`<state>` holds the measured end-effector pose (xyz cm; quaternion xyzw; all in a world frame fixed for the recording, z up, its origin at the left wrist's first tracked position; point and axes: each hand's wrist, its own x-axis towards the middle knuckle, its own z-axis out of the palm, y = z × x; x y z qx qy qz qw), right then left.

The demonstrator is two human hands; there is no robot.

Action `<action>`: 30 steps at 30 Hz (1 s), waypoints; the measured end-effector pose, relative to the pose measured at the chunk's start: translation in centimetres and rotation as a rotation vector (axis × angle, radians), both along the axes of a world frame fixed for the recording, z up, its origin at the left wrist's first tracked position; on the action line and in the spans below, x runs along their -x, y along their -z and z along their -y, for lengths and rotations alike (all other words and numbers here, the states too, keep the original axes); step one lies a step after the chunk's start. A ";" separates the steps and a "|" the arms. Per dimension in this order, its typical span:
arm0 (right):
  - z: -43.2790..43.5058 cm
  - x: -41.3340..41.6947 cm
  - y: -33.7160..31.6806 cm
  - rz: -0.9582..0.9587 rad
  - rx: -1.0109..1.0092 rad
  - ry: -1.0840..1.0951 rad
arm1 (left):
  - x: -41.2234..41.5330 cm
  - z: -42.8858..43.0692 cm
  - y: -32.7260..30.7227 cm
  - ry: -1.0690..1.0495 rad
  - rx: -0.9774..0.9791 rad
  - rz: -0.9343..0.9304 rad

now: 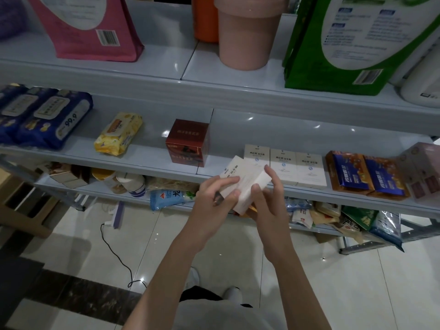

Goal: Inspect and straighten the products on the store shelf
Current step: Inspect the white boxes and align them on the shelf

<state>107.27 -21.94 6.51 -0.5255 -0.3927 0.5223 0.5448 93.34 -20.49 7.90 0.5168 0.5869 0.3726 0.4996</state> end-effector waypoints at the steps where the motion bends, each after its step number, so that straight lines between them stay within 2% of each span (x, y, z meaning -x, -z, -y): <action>1: 0.0 0.0 0.1 -0.018 0.003 0.007 | -0.1 0.0 0.2 -0.030 0.023 0.006; 5: -0.1 0.2 0.5 -0.147 0.026 0.053 | -0.4 -0.2 0.4 -0.168 0.169 0.115; 9: -0.2 0.4 0.4 -0.119 -0.009 0.104 | -0.5 -0.1 0.8 -0.174 0.131 0.102; 11: -0.4 0.2 0.4 -0.048 -0.011 0.161 | -0.6 0.0 0.9 -0.195 0.113 0.110; 15: -1.0 -0.3 1.7 0.212 -0.019 0.252 | -0.4 -0.1 1.3 -0.214 0.069 0.103; 21: -1.0 -0.2 3.4 0.459 -0.004 0.172 | 0.4 -0.7 2.7 -0.253 0.059 0.030; 30: -1.5 1.1 6.0 0.579 0.018 0.087 | 2.2 -1.3 6.0 -0.170 -0.005 -0.141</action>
